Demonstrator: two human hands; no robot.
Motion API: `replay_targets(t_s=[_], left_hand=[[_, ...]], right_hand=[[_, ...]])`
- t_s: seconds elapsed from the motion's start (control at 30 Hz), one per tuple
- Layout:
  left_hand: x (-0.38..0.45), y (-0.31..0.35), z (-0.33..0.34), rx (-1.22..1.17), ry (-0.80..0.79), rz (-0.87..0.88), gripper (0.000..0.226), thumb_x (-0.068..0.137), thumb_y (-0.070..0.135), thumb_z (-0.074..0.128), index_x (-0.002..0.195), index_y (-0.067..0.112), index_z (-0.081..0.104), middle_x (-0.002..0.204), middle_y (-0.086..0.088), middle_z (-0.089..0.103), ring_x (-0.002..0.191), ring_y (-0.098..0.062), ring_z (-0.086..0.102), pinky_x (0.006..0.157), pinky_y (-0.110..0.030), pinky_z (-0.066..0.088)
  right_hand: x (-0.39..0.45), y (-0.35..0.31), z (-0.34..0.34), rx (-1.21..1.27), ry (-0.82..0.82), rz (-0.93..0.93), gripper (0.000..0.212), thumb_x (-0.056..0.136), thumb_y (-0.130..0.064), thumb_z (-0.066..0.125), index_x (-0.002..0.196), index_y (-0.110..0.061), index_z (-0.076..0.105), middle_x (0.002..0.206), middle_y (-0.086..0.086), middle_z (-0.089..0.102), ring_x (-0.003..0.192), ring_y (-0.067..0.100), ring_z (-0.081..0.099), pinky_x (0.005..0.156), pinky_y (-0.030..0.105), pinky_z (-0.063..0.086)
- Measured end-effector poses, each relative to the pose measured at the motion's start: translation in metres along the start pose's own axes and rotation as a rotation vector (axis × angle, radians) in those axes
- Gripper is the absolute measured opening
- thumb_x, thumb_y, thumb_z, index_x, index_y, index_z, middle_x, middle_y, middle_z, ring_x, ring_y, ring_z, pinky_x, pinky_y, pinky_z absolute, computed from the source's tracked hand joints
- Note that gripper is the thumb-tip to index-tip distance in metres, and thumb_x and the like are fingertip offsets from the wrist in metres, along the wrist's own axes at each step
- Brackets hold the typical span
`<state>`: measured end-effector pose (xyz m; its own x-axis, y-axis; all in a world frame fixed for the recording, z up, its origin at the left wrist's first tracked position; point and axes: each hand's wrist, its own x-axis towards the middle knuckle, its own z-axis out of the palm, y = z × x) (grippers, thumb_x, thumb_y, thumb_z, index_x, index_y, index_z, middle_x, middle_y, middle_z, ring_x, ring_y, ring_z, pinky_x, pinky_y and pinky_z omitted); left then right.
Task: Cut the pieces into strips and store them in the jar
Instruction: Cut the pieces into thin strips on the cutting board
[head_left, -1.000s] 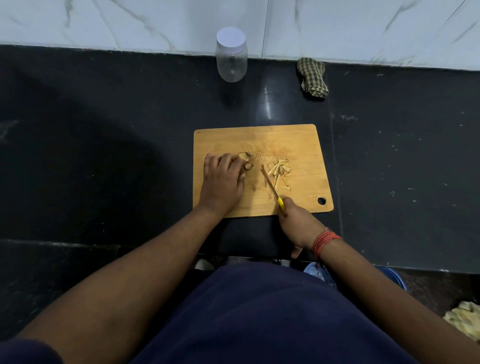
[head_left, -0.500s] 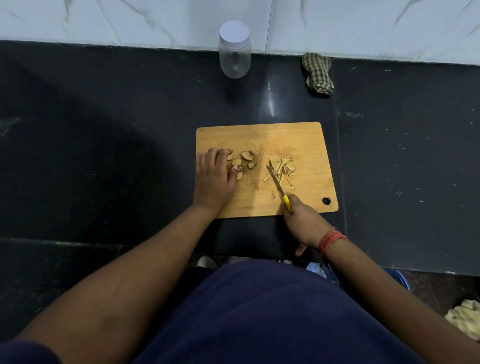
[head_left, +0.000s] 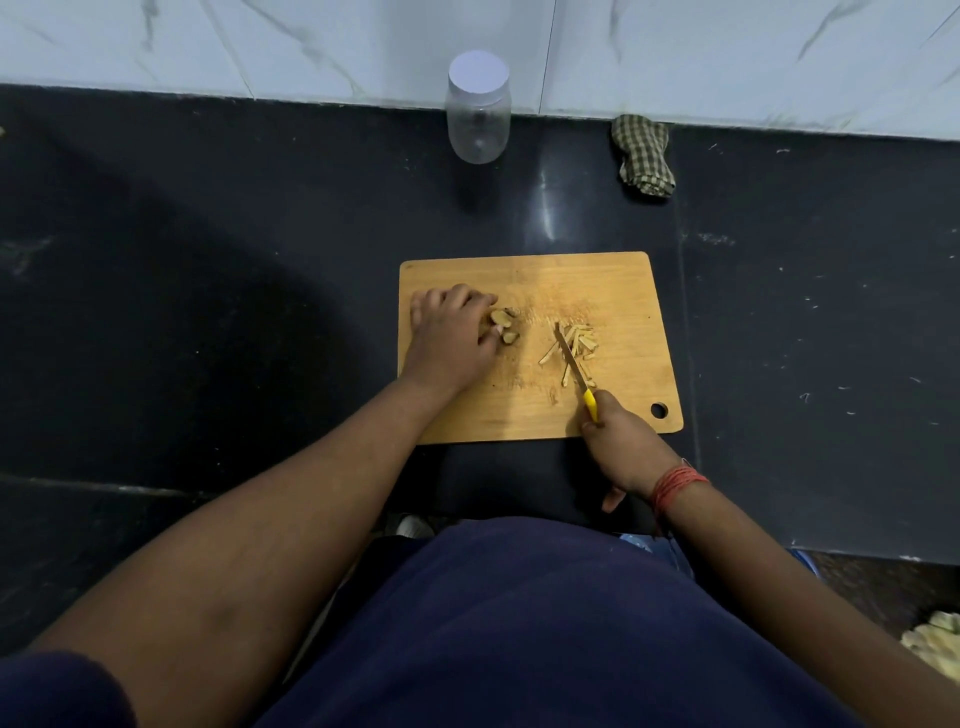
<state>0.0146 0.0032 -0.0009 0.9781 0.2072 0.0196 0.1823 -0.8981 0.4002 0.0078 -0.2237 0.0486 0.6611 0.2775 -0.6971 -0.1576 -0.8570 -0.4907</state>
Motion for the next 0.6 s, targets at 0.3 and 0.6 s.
replay_targets(t_s=[0.3,0.6], left_hand=[[0.009,0.010,0.006,0.013,0.000,-0.005,0.030,0.094,0.039,0.061,0.121,0.025,0.064,0.123,0.004,0.057,0.125,-0.022,0.045,0.121,-0.054,0.019],[0.011,0.013,0.004,-0.153,0.070,-0.037,0.022,0.092,0.029,0.065,0.113,0.026,0.066,0.102,0.012,0.055,0.108,-0.016,0.050,0.114,-0.050,0.030]], right_hand=[[-0.002,0.015,0.010,-0.138,0.004,-0.090,0.033,0.104,-0.019,0.035,0.137,-0.013,0.036,0.081,0.002,0.052,0.064,0.012,0.050,0.052,0.023,0.038],[-0.003,0.019,0.006,-0.080,0.003,-0.079,0.032,0.104,-0.021,0.034,0.135,-0.013,0.036,0.083,0.005,0.054,0.062,0.016,0.053,0.045,0.027,0.046]])
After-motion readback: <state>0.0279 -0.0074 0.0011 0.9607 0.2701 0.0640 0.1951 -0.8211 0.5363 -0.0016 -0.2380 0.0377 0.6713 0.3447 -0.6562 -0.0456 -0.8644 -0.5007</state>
